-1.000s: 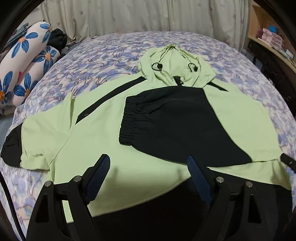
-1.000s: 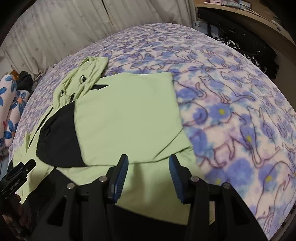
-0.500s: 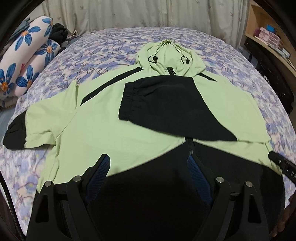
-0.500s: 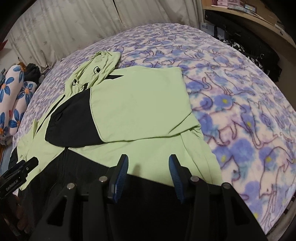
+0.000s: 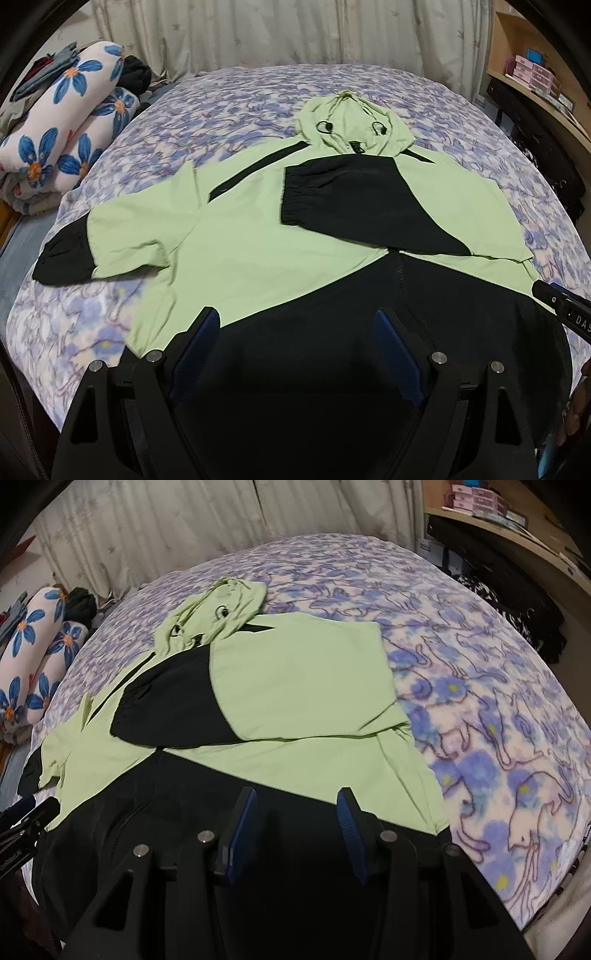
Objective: Fold large clothes
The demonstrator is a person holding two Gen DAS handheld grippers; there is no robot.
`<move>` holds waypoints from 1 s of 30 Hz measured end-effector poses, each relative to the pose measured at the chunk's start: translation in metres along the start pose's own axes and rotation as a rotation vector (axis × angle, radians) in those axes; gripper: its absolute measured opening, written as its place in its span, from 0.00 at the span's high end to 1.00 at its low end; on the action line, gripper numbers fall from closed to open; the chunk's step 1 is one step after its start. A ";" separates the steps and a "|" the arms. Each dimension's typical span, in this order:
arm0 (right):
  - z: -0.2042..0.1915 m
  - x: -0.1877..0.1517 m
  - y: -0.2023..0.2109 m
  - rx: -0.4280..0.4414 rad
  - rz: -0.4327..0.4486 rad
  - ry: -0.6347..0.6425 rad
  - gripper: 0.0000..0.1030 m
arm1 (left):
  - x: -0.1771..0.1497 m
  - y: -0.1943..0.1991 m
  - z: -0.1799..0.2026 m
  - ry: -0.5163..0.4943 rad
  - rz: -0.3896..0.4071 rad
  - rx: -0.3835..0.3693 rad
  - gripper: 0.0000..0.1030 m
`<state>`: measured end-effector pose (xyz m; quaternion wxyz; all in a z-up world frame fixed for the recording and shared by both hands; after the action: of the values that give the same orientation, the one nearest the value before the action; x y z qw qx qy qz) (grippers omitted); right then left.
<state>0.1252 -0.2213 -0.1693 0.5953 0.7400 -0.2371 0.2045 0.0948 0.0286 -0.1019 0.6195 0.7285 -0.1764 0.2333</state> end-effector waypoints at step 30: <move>-0.214 -0.017 -0.025 0.140 -0.055 0.323 0.56 | -0.029 -0.020 -0.170 0.248 -0.013 0.009 0.18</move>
<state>0.1222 -0.0062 -0.1542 0.5781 0.7433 -0.1035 0.3204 0.0611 0.1983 -0.1139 0.6349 0.6979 -0.0927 0.3183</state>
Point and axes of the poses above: each gripper's, at about its wrist camera, not at the fingertips, and y roughly against the way its jaws point, z to its right, x to its top, the point moved 7 cm from there along -y, roughly the way its jaws point, and after that the axes turned 7 degrees about x, right-handed, at the moved point
